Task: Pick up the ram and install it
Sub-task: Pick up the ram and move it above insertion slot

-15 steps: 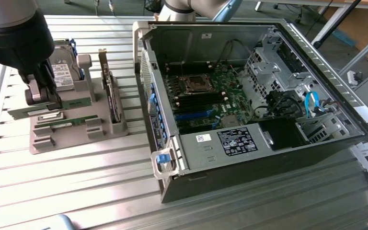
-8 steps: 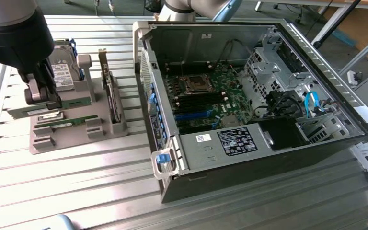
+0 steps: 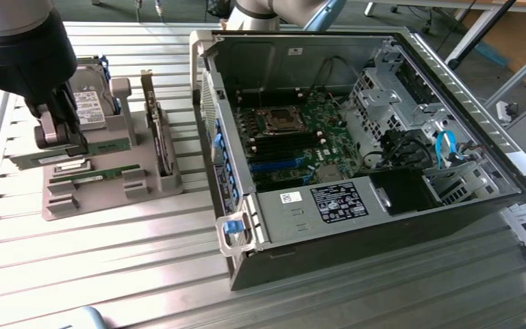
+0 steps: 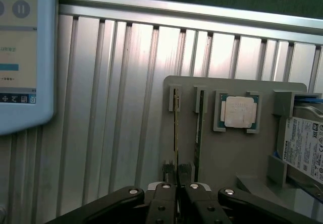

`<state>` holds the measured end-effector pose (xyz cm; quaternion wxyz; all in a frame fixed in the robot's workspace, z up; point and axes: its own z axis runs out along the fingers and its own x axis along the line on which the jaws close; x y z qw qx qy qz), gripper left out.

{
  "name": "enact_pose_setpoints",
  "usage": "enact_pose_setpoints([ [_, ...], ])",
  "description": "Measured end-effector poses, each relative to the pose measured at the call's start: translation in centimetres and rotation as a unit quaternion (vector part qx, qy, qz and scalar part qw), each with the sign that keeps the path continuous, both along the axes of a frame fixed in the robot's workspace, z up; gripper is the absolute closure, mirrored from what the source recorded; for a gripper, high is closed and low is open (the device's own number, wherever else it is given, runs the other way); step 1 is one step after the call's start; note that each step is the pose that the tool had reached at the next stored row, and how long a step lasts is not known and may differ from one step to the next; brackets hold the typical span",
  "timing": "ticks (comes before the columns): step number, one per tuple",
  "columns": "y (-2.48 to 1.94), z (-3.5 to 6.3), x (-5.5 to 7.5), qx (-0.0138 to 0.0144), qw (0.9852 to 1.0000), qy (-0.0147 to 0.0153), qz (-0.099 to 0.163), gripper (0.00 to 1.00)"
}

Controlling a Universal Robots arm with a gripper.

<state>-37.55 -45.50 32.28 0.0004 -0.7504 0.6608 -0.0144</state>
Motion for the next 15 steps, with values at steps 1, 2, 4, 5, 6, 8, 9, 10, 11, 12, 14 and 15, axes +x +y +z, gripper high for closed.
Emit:
enact_pose_setpoints([
  [1, 0.00, 0.03, 0.00, 0.0000, 1.0000, 0.0000, 0.000, 0.87],
  [2, 0.00, 0.06, 0.00, 0.0000, 1.0000, 0.0000, 0.000, 0.87],
  [4, 0.00, 0.13, 0.00, 0.0000, 1.0000, 0.0000, 0.000, 0.87],
  [5, 0.00, 0.16, 0.00, 0.0000, 1.0000, 0.0000, 0.000, 0.87],
  [6, 0.00, 0.20, 0.00, 0.0000, 1.0000, 0.0000, 0.000, 0.87],
  [8, 0.00, 0.24, 0.00, 0.0001, 1.0000, -0.0001, 0.000, 0.87],
  [9, 0.00, 0.26, 0.00, 0.0001, 1.0000, -0.0001, 0.000, 0.87],
  [10, 0.00, 0.27, 0.00, 0.0001, 1.0000, -0.0001, 0.000, 0.87],
  [11, 0.00, 0.28, 0.00, 0.0000, 1.0000, -0.0001, 0.000, 0.87],
  [12, 0.00, 0.29, 0.00, 0.0000, 1.0000, 0.0000, 0.000, 0.87],
  [14, 0.00, 0.34, 0.00, 0.0000, 1.0000, 0.0000, 0.000, 0.87],
  [15, 0.00, 0.36, 0.00, 0.0000, 1.0000, 0.0000, 0.000, 0.87],
])
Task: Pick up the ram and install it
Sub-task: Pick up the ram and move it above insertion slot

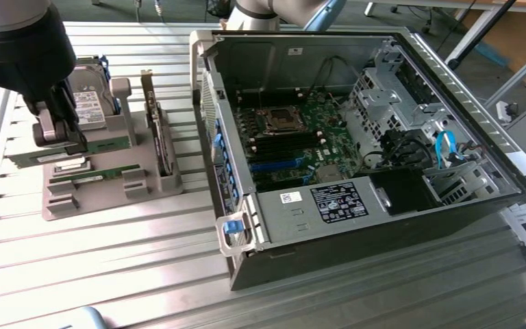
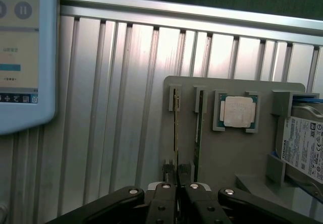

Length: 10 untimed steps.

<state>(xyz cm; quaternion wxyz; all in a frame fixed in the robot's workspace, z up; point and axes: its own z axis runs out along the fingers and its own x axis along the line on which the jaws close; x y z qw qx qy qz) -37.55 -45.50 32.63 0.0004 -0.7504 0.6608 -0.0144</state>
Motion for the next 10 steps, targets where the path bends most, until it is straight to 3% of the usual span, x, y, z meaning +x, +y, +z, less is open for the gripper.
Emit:
enact_pose_setpoints([
  [10, 0.00, 0.26, 0.00, 0.0000, 1.0000, 0.0000, 0.000, 0.87],
])
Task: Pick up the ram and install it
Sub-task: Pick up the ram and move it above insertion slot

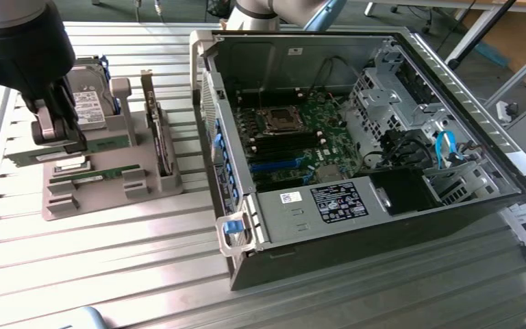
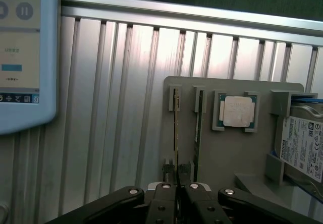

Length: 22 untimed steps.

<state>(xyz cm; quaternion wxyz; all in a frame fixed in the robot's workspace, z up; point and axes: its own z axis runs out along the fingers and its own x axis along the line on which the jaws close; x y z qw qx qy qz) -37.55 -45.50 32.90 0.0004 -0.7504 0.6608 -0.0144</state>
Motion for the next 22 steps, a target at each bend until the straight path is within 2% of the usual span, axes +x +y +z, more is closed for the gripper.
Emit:
enact_pose_setpoints([
  [9, 0.00, 0.35, 0.0, 0.0000, 1.0000, 0.0000, 0.000, 0.87],
  [22, 0.00, 1.34, 0.0, 0.0000, 1.0000, 0.0000, 0.000, 0.87],
])
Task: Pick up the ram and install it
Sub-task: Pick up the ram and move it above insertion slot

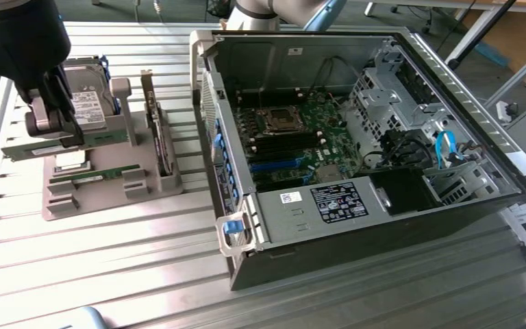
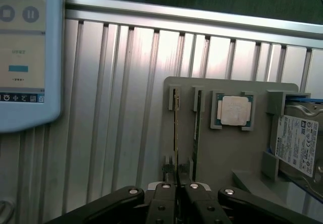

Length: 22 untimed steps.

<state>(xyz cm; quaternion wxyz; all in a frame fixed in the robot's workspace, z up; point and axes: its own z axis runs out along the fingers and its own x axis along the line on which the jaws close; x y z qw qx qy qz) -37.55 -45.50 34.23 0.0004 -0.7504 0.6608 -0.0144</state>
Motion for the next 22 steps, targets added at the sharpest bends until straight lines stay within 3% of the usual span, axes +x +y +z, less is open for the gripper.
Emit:
enact_pose_setpoints([
  [22, 0.00, 2.46, 0.0, 0.0001, 1.0000, 0.0000, 0.000, 0.87],
])
